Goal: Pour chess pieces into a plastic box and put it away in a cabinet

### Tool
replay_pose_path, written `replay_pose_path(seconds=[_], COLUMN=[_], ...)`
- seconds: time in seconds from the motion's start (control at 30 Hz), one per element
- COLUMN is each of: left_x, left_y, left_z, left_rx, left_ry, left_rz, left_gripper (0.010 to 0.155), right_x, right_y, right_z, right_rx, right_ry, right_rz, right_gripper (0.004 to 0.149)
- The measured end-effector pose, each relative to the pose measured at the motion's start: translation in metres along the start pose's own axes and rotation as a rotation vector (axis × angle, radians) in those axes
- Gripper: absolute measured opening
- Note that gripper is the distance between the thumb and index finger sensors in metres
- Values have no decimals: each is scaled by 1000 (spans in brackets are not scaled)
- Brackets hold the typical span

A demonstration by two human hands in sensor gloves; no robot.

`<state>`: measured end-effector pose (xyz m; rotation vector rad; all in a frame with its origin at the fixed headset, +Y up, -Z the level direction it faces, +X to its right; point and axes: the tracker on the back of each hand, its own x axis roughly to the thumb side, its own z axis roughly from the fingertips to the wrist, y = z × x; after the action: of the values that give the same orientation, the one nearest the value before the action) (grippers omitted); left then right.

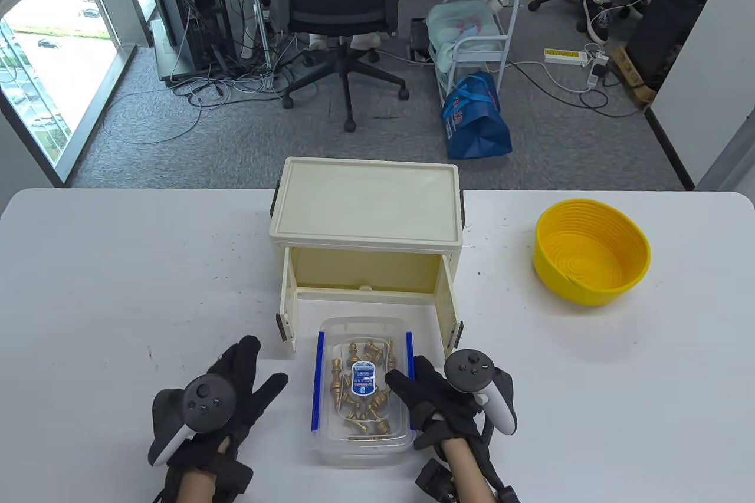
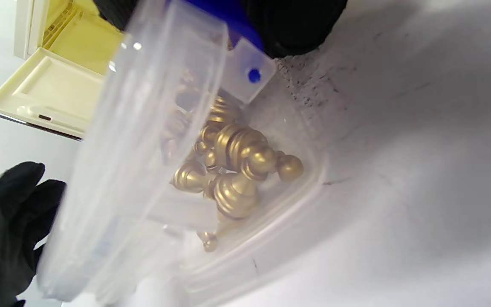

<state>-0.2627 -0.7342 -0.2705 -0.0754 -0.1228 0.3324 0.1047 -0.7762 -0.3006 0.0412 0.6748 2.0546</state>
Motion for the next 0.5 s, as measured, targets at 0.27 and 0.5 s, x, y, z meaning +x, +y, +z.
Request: replay_pose_path(seconds=[0.27, 0.5], left_x=[-24, -24], left_y=[-17, -14], left_z=[-8, -8], left_rx=[-68, -57], left_ry=[39, 31], left_rz=[264, 275], left_gripper=[92, 91], right_x=[1, -3], right_y=[-3, -5], right_z=[-3, -1], right_rx=[16, 10], right_ry=[38, 44], right_rz=[-100, -177], right_gripper=[76, 76])
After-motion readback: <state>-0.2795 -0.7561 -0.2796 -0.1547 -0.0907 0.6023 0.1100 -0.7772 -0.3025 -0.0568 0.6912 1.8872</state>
